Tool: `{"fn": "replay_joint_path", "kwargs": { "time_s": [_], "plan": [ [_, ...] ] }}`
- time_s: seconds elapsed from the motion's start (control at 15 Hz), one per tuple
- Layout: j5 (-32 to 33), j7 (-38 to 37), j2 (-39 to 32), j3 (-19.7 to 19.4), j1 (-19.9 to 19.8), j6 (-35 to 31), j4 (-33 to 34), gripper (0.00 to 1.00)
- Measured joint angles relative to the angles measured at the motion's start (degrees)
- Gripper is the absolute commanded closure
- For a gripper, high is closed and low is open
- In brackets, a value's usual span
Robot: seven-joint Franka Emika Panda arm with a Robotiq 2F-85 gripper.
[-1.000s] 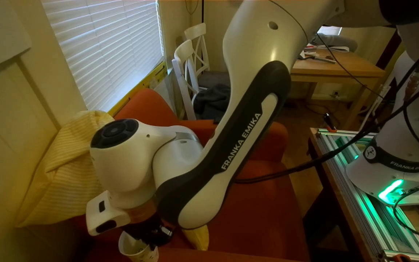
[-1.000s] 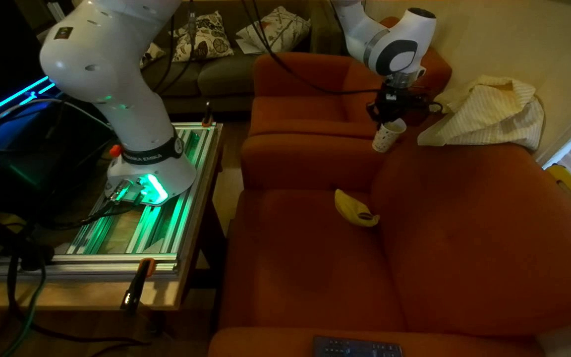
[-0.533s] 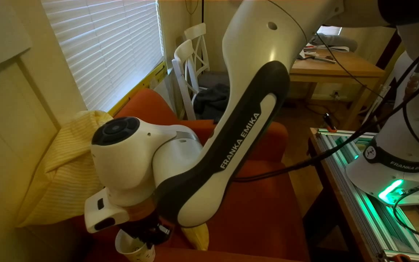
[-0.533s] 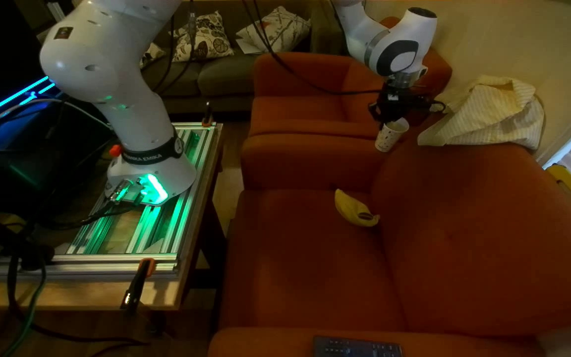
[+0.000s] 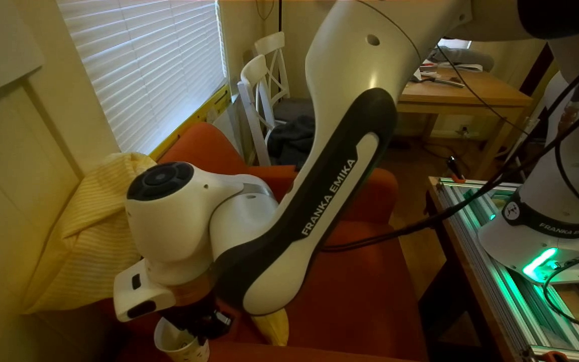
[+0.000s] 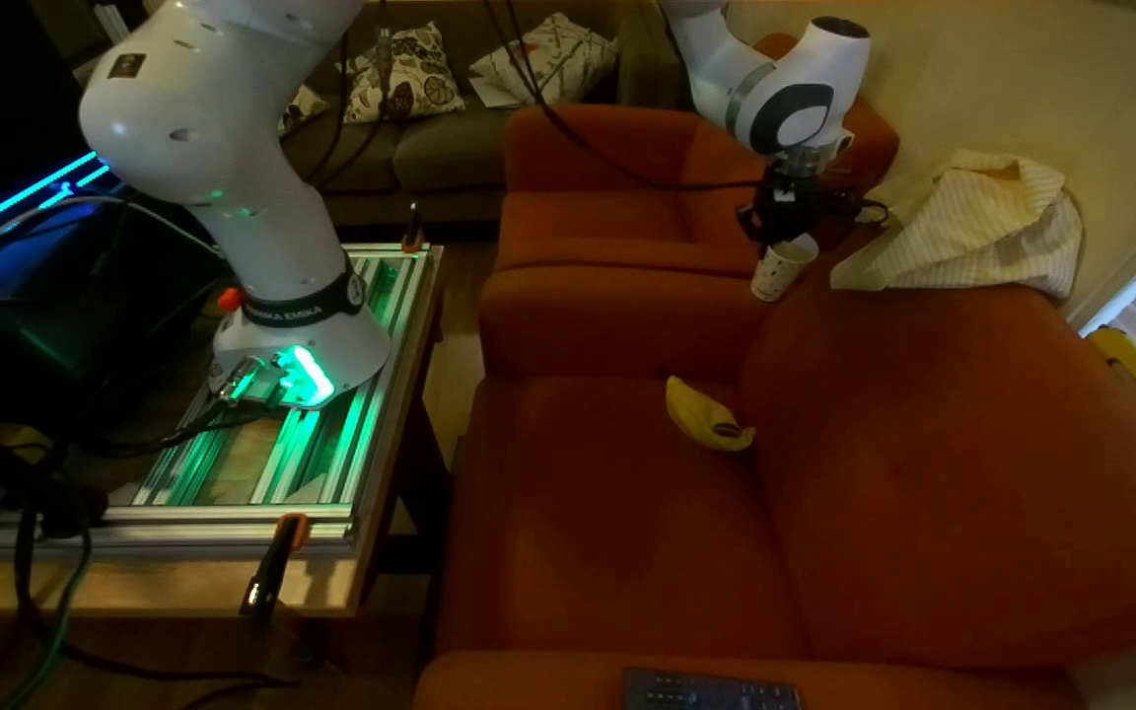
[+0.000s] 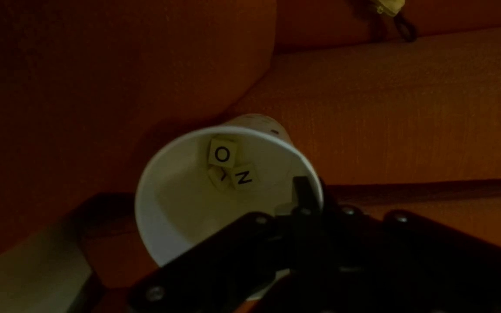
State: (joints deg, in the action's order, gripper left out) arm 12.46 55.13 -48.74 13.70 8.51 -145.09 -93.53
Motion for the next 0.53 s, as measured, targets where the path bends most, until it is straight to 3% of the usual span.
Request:
{"fn": "replay_joint_path", "kwargs": {
  "time_s": [0.07, 0.2, 0.53],
  "plan": [
    [0.0, 0.0, -0.1, 0.0, 0.0, 0.0, 0.1, 0.71],
    [0.0, 0.1, -0.5, 0.0, 0.0, 0.0, 0.5, 0.66],
    [0.0, 0.1, -1.4, 0.0, 0.0, 0.0, 1.7, 0.32]
  ]
}}
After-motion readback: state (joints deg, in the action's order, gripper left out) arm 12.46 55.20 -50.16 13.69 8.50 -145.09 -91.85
